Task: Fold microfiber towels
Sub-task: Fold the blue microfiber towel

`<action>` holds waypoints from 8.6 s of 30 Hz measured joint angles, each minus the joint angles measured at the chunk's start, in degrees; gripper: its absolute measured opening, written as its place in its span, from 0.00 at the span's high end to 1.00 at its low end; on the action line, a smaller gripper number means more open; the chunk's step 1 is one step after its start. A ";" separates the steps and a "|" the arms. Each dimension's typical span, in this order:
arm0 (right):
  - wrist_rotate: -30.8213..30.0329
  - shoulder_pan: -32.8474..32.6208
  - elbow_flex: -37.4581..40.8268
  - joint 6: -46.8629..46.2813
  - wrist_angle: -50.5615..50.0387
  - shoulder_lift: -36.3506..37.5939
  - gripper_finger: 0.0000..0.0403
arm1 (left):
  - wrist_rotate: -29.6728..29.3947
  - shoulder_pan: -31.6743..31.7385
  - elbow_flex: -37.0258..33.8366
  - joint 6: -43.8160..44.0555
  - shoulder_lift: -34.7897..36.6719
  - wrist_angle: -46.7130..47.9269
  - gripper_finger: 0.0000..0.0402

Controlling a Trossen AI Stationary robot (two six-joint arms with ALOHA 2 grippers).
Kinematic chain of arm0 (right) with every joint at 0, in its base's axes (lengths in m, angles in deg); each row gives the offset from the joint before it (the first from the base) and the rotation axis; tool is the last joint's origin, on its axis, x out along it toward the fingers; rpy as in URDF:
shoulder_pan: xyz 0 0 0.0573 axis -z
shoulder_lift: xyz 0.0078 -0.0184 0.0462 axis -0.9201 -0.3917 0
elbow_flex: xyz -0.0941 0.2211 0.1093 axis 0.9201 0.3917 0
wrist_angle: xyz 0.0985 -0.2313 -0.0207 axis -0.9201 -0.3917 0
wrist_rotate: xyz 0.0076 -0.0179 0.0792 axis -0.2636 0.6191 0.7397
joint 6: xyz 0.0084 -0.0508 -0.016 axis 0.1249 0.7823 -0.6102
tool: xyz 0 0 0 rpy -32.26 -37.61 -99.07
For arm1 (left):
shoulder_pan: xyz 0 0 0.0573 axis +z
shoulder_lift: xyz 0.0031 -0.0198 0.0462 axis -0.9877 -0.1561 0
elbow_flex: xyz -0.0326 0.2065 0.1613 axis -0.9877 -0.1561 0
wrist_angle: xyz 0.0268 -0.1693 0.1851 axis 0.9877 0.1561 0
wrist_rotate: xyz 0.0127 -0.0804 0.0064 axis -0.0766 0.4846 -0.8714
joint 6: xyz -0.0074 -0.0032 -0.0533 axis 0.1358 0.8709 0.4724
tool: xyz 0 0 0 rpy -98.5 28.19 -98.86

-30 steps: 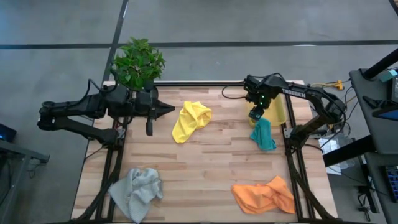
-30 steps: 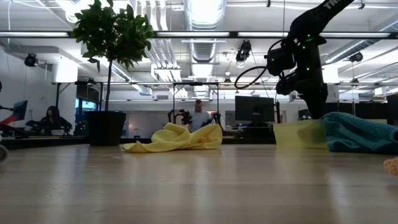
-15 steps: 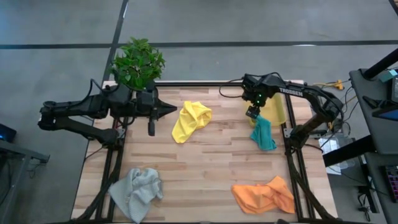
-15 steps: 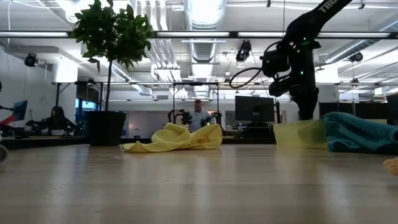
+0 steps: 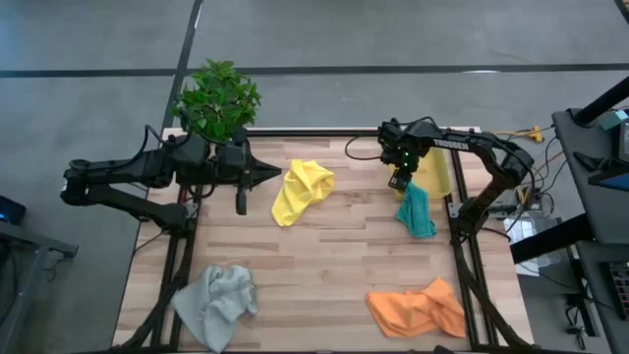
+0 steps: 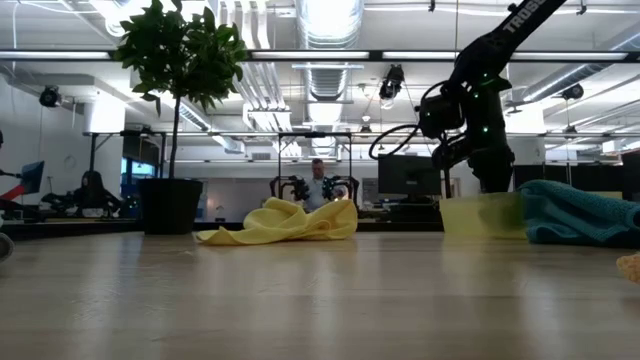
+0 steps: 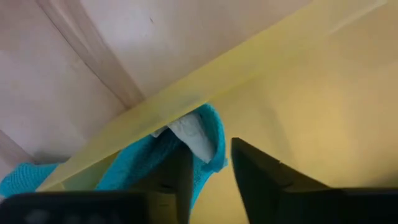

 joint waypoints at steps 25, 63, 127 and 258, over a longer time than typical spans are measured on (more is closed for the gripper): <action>-0.75 -0.19 -23.26 -0.67 -28.84 5.68 0.98 | 0.00 0.00 -0.17 -0.15 -0.98 -0.33 1.00; 10.83 -25.32 -60.94 -24.73 0.75 8.65 0.98 | 0.24 0.00 -0.21 0.26 -1.82 -1.28 1.00; -22.01 -32.20 -60.61 -45.23 16.00 2.20 0.98 | -24.93 0.00 6.82 -14.64 -31.85 -22.18 0.60; 9.63 -45.43 -43.53 -19.43 -11.14 6.82 0.98 | 10.43 -3.07 6.59 22.22 -8.86 24.03 1.00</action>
